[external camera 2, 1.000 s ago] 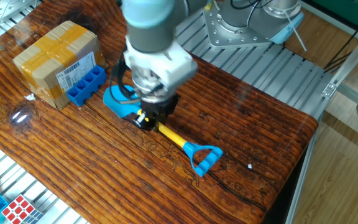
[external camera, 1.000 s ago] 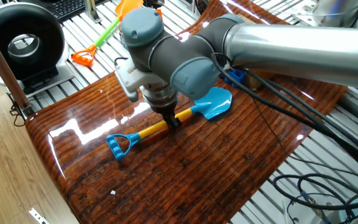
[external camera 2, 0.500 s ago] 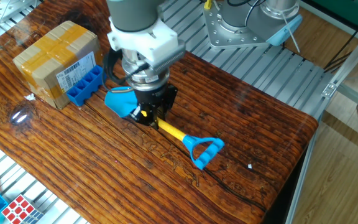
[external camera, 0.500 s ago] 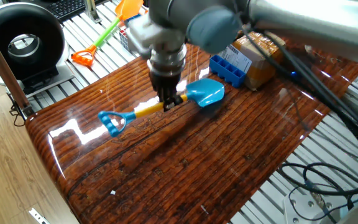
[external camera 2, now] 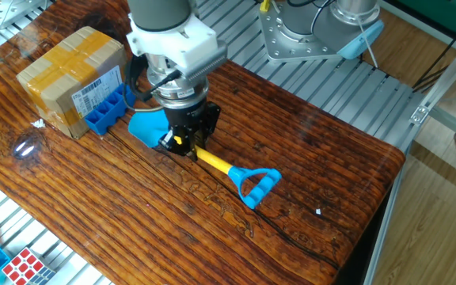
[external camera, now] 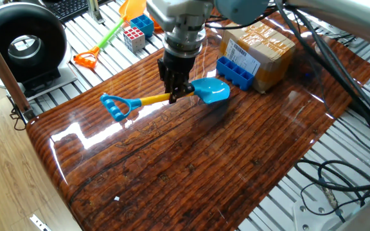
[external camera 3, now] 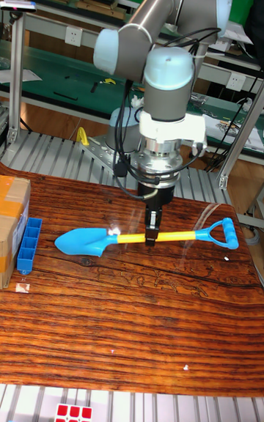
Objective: Use a shovel to scoop up an object
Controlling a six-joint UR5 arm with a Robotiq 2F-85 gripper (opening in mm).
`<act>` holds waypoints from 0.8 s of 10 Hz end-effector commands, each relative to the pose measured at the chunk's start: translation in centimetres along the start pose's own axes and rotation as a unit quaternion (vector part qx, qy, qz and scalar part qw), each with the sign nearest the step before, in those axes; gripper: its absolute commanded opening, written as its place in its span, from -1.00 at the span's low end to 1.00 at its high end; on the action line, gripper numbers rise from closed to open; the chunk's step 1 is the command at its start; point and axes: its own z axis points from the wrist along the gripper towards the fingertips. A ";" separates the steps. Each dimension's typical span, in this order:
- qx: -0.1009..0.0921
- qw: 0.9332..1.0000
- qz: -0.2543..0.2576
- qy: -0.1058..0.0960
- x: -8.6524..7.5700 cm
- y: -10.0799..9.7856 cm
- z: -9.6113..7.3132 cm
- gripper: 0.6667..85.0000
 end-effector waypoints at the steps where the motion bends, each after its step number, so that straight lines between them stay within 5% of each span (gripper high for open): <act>1: 0.002 1.000 -0.018 -0.022 -0.1 -0.6 0.4 -0.99; 8: 0.010 0.999 -0.042 -0.009 1.7 -0.8 1.1 -0.99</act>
